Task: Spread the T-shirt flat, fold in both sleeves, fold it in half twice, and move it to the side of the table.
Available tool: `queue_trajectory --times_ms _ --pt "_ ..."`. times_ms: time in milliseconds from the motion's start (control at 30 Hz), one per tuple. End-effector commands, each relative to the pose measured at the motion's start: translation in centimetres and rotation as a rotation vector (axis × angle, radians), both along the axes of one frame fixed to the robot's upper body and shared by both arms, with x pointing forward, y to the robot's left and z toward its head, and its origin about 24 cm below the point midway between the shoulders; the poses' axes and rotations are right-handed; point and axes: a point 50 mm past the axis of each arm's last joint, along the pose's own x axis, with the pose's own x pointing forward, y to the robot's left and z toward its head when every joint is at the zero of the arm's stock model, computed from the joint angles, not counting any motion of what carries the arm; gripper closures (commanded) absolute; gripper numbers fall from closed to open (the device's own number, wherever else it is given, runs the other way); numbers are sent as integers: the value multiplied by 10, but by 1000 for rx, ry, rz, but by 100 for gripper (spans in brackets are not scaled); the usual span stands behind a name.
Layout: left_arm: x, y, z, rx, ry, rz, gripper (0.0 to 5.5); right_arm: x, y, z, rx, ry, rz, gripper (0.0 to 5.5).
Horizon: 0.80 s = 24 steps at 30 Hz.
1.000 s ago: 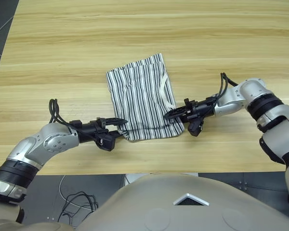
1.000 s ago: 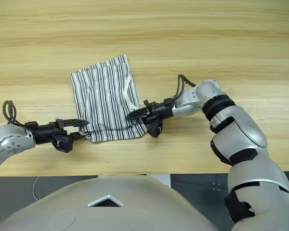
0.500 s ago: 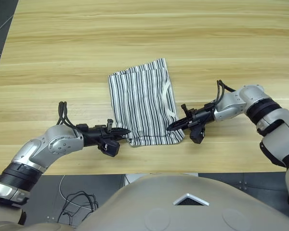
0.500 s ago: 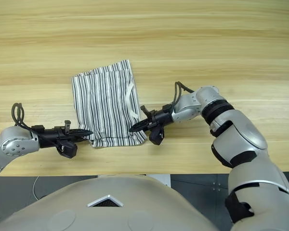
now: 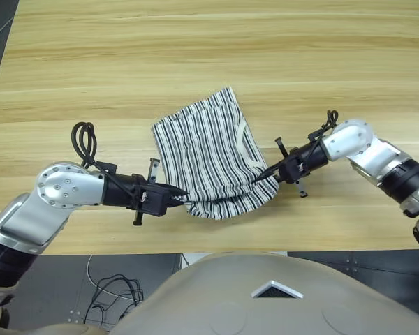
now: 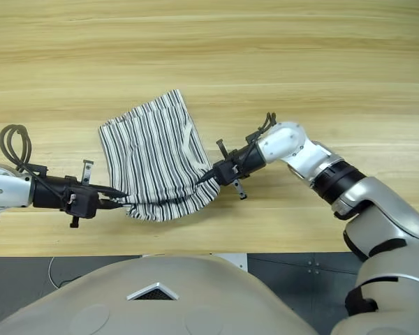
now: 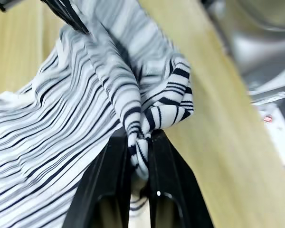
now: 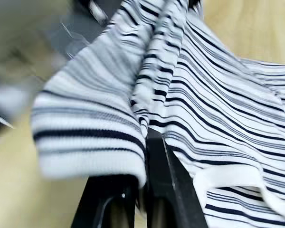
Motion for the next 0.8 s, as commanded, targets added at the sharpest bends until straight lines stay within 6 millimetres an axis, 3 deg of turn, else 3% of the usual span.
queue_trajectory --times_ms 33,167,300,500,800 --pt "-4 4 5 44 37 -42 520 -9 -10 20 -8 171 9 540" --pt "-8 2 8 30 72 -58 520 -13 -8 36 43 277 4 540" --pt "-6 -2 15 -1 73 -42 520 -6 -3 43 100 267 -48 540" --pt "24 -2 24 -106 71 49 520 17 -2 30 124 220 -185 540" --pt "66 11 12 -175 115 185 520 43 -8 8 126 221 -317 540"
